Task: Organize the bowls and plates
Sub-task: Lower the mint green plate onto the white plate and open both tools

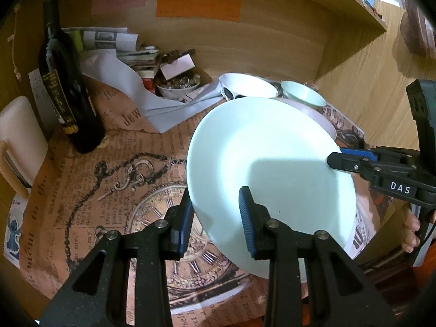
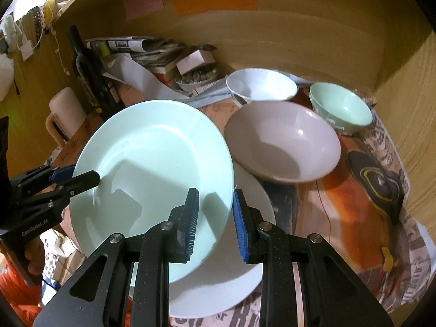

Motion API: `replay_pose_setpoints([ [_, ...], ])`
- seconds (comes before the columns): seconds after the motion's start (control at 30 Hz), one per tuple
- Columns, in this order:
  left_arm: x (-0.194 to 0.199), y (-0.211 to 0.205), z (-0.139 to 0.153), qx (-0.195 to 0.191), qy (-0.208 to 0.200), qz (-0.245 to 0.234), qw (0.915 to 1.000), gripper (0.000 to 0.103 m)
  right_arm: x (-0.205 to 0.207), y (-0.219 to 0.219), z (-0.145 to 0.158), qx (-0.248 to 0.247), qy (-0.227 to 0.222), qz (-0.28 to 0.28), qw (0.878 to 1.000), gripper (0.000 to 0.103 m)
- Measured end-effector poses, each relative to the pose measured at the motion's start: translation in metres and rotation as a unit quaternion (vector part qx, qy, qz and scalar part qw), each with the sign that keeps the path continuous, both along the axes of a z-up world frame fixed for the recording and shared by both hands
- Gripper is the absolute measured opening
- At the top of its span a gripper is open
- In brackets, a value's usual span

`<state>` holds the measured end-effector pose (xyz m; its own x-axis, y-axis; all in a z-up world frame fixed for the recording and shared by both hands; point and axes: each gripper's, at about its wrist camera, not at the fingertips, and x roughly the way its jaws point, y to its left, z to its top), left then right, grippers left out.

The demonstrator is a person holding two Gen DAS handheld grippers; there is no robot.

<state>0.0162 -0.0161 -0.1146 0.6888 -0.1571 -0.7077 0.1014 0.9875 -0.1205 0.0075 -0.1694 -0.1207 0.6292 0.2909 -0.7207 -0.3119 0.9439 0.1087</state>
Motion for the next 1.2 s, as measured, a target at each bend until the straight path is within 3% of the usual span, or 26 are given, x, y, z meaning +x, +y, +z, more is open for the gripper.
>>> replay_pose_setpoints([
  [0.5,0.01,-0.022,-0.035,0.008,0.047,-0.028,0.9985,0.033,-0.004,-0.02,-0.026,0.002,0.038,-0.022,0.999,0.023],
  [1.2,0.021,-0.028,-0.043,0.031,0.07,-0.029,0.9966,0.034,-0.008,-0.025,-0.035,0.002,0.051,-0.017,0.999,0.023],
])
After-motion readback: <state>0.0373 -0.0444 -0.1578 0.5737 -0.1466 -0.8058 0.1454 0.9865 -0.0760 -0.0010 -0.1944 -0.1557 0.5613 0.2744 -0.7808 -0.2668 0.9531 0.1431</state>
